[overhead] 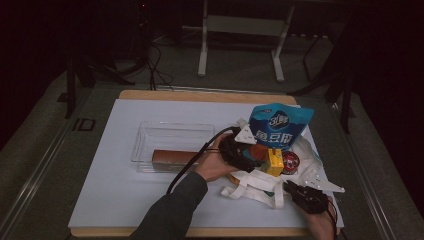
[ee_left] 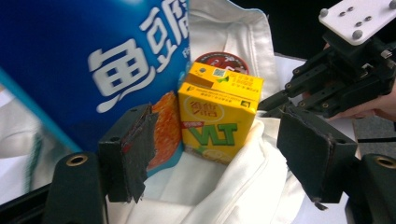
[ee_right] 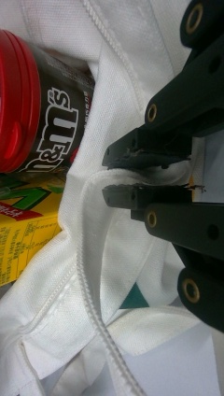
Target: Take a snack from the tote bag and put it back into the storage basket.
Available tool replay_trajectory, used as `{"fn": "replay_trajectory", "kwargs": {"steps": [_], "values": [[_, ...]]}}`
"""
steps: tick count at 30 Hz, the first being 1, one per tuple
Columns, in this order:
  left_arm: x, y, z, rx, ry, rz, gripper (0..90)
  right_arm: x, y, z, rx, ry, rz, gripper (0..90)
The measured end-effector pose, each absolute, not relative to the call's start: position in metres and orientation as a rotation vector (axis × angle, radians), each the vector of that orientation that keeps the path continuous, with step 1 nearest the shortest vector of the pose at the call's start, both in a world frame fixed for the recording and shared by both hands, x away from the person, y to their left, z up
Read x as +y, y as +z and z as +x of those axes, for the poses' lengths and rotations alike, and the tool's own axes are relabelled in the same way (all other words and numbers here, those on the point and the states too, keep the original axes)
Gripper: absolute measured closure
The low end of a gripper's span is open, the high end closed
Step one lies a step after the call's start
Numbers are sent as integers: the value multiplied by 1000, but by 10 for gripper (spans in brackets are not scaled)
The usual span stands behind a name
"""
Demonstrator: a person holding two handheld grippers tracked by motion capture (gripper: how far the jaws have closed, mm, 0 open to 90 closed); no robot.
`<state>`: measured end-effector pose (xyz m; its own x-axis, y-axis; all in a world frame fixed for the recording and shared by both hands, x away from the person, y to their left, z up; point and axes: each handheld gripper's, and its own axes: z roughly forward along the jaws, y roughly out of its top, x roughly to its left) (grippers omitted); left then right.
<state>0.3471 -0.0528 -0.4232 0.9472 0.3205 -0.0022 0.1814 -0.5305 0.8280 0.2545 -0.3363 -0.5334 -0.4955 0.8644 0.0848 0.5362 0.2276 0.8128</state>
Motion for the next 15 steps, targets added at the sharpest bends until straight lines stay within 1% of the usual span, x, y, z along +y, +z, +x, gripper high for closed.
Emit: {"fn": "replay_trajectory", "kwargs": {"steps": [6, 15], "values": [[-65, -427, 349, 354, 167, 2151, 274, -336, -533, 254, 2123, 1161, 1291, 790], [-72, -435, 356, 363, 164, 2164, 275, -336, -533, 254, 2123, 1166, 1294, 788]]}}
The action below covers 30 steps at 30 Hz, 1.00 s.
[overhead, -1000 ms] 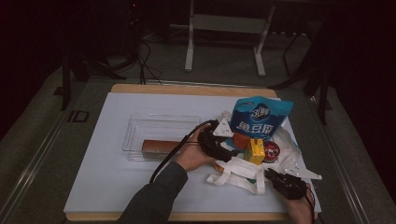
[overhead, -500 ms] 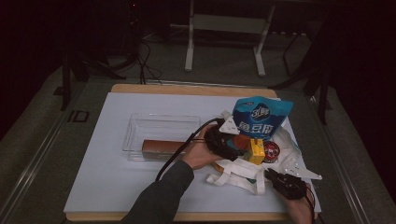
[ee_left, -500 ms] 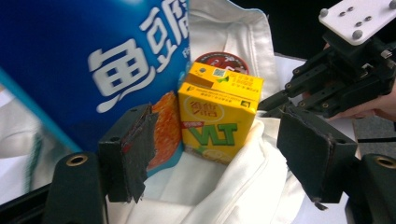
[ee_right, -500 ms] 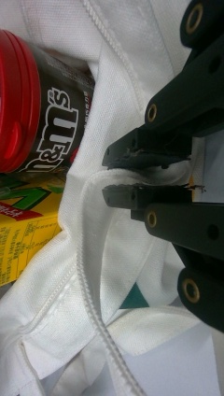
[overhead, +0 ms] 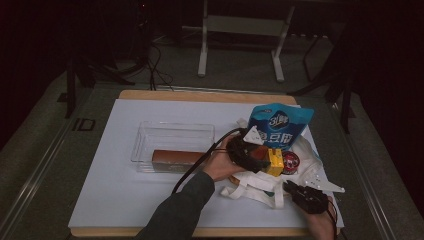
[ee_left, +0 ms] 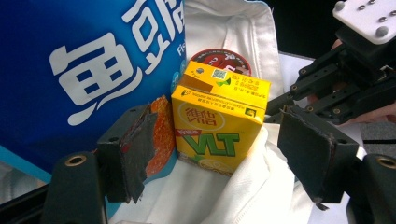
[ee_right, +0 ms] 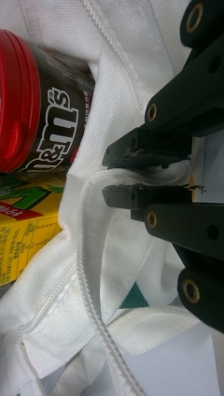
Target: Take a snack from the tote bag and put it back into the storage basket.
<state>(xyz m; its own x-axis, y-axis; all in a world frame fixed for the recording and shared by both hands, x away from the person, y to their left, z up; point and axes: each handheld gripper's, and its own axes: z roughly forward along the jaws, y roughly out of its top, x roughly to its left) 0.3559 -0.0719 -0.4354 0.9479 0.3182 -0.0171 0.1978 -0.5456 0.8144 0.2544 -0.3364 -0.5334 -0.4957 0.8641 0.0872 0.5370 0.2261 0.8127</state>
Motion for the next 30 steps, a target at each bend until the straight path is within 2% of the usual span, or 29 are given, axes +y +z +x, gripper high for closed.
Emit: {"fn": "replay_trajectory", "kwargs": {"steps": [11, 18, 30], "values": [[-83, -439, 362, 342, 126, 2177, 248, -336, -533, 254, 2123, 1168, 1294, 787], [-93, -443, 365, 338, 113, 2177, 150, -337, -534, 254, 2123, 1172, 1294, 781], [-103, -452, 372, 320, 99, 2190, 150, -337, -533, 254, 2126, 1174, 1294, 778]]}}
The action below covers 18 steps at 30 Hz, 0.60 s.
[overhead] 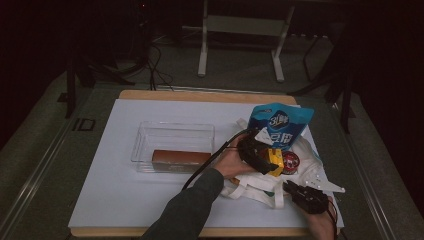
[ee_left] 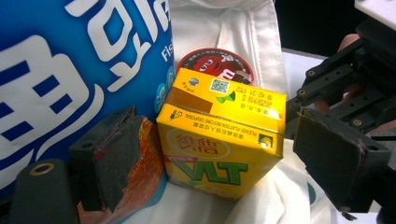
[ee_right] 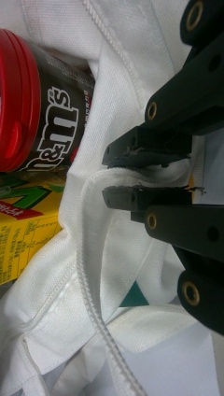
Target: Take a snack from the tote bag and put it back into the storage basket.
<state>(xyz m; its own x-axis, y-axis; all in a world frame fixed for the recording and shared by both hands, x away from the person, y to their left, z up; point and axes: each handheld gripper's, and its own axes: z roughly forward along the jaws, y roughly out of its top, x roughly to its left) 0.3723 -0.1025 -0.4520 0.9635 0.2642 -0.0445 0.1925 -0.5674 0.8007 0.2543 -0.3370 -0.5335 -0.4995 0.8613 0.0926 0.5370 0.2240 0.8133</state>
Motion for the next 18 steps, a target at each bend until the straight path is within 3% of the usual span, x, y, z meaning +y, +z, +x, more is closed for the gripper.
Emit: {"fn": "replay_trajectory", "kwargs": {"steps": [18], "values": [[-113, -461, 377, 306, 60, 2178, 127, -337, -533, 254, 2126, 1177, 1295, 777]]}}
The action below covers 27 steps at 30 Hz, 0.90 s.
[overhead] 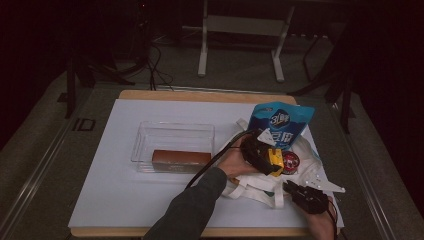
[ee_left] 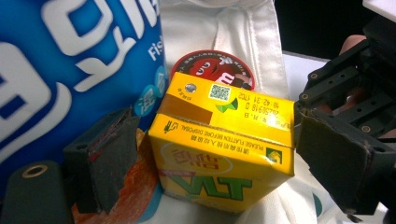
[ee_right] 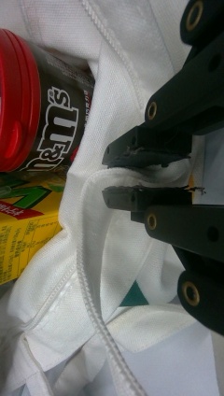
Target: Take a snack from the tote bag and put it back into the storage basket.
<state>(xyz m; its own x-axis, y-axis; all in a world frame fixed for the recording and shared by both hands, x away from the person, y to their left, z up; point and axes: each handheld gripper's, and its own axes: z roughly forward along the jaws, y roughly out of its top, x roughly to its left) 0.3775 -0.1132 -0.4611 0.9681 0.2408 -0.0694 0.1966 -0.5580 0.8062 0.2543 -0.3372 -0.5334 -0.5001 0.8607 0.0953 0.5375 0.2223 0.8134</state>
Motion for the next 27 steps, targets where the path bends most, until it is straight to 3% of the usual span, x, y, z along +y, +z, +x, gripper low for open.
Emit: {"fn": "replay_trajectory", "kwargs": {"steps": [16, 27], "values": [[-129, -469, 377, 282, 43, 2193, 139, -338, -533, 254, 2128, 1185, 1296, 768], [-125, -471, 379, 272, 39, 2185, 200, -338, -534, 254, 2128, 1190, 1298, 767]]}}
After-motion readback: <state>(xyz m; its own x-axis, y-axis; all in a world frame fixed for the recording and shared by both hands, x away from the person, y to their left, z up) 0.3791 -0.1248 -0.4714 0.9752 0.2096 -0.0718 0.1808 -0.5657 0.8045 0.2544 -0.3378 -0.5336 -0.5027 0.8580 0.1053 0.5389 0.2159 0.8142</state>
